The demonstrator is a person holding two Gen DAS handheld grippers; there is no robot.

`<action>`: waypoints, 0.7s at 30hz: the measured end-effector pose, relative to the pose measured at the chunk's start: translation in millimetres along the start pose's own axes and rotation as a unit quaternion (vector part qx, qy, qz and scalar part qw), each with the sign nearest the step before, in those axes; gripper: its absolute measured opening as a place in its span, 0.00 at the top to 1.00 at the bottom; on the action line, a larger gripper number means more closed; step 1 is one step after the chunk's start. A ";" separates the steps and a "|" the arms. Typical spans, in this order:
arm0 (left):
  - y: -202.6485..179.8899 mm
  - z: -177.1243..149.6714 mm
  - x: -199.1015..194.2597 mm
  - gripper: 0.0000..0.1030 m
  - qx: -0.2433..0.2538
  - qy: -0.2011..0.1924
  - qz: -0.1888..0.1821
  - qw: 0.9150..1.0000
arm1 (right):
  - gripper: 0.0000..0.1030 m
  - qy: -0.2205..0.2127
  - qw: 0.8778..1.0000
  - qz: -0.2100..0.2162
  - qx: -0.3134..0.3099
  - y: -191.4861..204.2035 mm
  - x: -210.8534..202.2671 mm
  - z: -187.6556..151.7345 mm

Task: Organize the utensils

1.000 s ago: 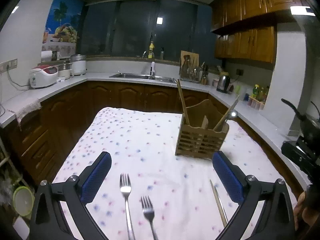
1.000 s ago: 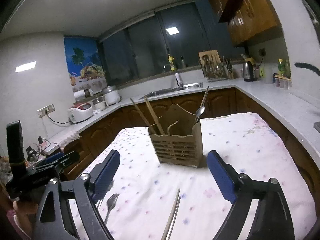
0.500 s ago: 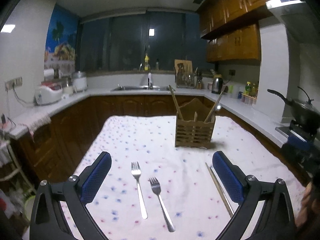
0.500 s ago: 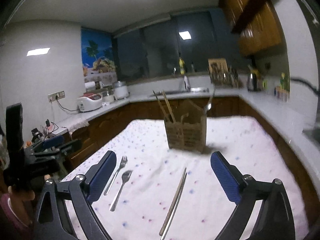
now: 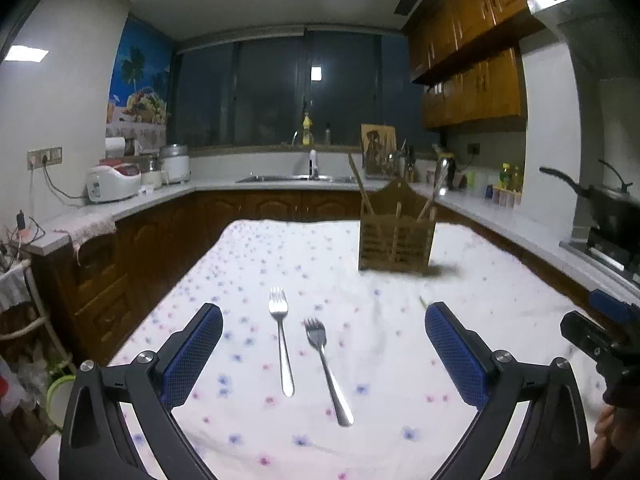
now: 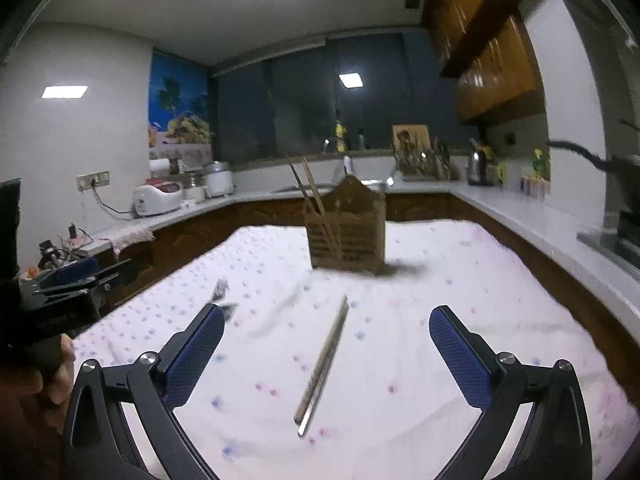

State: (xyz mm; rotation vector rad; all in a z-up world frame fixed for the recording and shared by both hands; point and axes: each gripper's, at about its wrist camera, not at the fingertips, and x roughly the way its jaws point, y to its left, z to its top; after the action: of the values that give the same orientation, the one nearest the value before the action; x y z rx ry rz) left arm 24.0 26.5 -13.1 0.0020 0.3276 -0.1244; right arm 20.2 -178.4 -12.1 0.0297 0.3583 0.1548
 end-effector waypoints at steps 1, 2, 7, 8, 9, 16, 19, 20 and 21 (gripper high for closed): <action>-1.1 -3.2 2.1 0.01 0.000 0.003 -0.001 1.000 | 0.00 0.004 1.000 -0.004 0.003 -2.6 0.7 -5.1; -2.7 -5.8 4.3 0.01 0.000 0.006 0.001 1.000 | 0.00 0.007 1.000 -0.007 0.006 -4.4 1.4 -7.7; -8.8 -7.8 6.6 0.01 0.017 0.009 0.004 1.000 | 0.00 0.004 1.000 -0.018 0.012 -11.3 1.2 -10.0; -9.6 -7.5 6.2 0.01 0.019 0.010 0.004 1.000 | 0.00 0.005 1.000 -0.020 0.014 -12.7 1.7 -10.5; -9.3 -7.3 5.2 0.01 0.019 0.009 0.004 1.000 | 0.00 0.004 1.000 -0.023 0.015 -14.1 1.4 -10.4; -7.9 -6.2 4.2 0.01 0.013 0.007 0.013 1.000 | 0.00 0.008 0.999 -0.028 0.022 -17.0 2.5 -14.4; -7.6 -6.3 5.2 0.01 0.011 0.008 0.016 1.000 | 0.00 0.006 0.999 -0.028 0.019 -15.6 2.1 -14.3; -7.1 -7.1 6.4 0.01 0.011 0.009 0.014 1.000 | 0.00 0.006 0.999 -0.027 0.019 -15.8 1.7 -14.3; -7.2 -6.8 6.8 0.01 0.010 0.010 0.013 1.000 | 0.00 0.006 0.999 -0.027 0.019 -16.1 1.9 -14.6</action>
State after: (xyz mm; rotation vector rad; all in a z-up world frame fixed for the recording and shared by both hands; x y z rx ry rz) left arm 27.3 18.6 -21.5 0.0267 0.3454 -0.1014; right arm 19.1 -194.0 -27.3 0.0572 0.3736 0.0948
